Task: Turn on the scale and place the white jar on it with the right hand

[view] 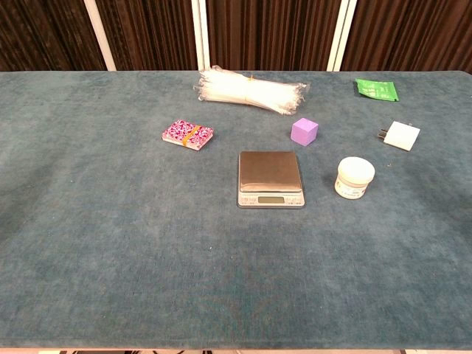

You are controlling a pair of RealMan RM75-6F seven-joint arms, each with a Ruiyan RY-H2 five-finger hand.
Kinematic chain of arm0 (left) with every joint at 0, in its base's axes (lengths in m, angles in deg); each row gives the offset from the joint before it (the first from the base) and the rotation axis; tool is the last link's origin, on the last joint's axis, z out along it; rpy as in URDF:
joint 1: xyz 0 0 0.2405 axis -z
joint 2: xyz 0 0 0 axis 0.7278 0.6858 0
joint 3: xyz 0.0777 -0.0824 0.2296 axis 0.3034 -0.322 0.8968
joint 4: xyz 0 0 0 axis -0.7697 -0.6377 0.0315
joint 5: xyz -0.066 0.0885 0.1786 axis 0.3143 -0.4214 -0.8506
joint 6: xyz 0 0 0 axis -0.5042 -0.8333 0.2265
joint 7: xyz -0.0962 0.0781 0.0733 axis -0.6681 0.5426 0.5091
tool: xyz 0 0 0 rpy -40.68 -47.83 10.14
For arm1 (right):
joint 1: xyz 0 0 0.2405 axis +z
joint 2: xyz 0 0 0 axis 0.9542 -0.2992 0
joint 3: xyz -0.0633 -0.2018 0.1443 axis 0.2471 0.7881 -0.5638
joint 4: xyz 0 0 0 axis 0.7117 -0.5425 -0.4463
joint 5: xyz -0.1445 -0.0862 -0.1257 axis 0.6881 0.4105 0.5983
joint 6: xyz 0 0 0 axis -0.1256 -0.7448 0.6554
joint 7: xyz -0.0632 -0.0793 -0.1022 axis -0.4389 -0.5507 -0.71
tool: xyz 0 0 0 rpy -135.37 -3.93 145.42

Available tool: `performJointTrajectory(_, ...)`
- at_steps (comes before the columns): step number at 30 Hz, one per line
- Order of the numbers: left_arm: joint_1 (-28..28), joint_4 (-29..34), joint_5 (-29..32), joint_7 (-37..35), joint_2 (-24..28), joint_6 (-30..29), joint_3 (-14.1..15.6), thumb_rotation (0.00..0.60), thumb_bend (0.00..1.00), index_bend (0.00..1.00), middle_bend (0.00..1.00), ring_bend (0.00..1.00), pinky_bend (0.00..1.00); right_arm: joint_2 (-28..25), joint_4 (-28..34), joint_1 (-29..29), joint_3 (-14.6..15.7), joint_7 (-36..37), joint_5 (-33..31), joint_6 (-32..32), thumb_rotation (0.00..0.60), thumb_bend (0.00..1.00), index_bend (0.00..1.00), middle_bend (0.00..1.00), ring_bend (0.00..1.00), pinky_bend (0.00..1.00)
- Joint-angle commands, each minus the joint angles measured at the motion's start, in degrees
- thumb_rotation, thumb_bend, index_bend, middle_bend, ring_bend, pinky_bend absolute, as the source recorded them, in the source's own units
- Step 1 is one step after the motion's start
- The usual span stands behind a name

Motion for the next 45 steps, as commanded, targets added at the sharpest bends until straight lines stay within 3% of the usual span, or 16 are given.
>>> performJointTrajectory(1, 0.02, 0.08, 0.11, -0.04, 0.05, 0.14, -0.01, 0.600, 0.10, 0.00, 0.00, 0.00, 0.00, 0.29, 2.15, 3.02, -0.70, -3.88, 1.02, 3.53, 0.600, 0.62, 0.00, 0.41, 0.56, 0.61)
performJointTrajectory(8, -0.02, 0.07, 0.72, -0.53, 0.22, 0.45, -0.20, 0.600, 0.12, 0.00, 0.00, 0.00, 0.00, 5.41, 4.72, 8.68, -1.33, -12.10, -0.30, 11.19, 0.600, 0.83, 0.01, 0.71, 0.75, 0.77)
performJointTrajectory(11, -0.11, 0.01, 0.97, -0.96, 0.34, 0.46, -0.31, 0.600, 0.12, 0.00, 0.00, 0.00, 0.00, 8.22, 5.00, 11.22, -2.31, -15.43, -2.52, 14.41, 0.600, 0.87, 0.02, 0.76, 0.80, 0.79)
performJointTrajectory(21, -0.06, -0.42, 2.07, -1.83, 0.52, 1.17, -0.69, 0.600, 0.12, 0.00, 0.00, 0.00, 0.00, 15.05, 4.87, 19.15, -2.56, -29.13, -12.87, 26.21, 0.600, 0.92, 0.02, 0.78, 0.82, 0.85)
performJointTrajectory(45, 0.35, -0.84, 3.19, -1.33, 0.02, 2.27, -1.02, 0.600, 0.12, 0.00, 0.00, 0.00, 0.00, 24.31, 2.73, 24.50, -0.42, -37.59, -20.31, 28.58, 0.600, 0.92, 0.04, 0.78, 0.82, 0.93)
